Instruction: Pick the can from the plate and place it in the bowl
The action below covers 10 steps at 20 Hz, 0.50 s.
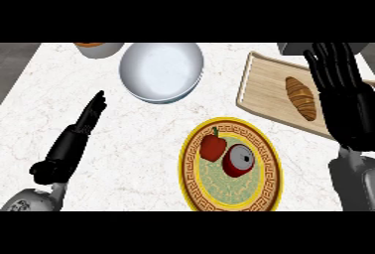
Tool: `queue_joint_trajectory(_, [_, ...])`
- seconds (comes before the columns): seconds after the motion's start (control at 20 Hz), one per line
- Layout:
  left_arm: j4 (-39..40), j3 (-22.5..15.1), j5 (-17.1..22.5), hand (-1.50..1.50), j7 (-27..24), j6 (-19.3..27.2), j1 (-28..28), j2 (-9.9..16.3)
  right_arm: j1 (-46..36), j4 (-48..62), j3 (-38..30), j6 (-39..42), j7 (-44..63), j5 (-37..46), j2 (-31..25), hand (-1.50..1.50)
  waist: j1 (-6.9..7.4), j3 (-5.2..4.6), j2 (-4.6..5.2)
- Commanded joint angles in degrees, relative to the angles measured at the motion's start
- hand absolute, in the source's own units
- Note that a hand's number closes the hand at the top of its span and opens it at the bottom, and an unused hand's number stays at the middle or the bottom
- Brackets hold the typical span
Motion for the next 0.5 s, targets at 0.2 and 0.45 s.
queue_joint_trajectory(0.2, [1.0,6.9,-5.3,0.00,9.4,10.1,-6.2,0.7,7.2,5.8,-3.6,17.6,-2.1,-14.8,-3.0,1.50,-1.07,-0.93,0.86])
queue_joint_trajectory(0.45, [2.6,7.6,-3.1,0.00,11.7,9.4,-5.8,-0.4,14.9,16.7,-11.6,3.6,-13.9,-2.3,-0.4,-1.50,-1.29,-0.98,1.11])
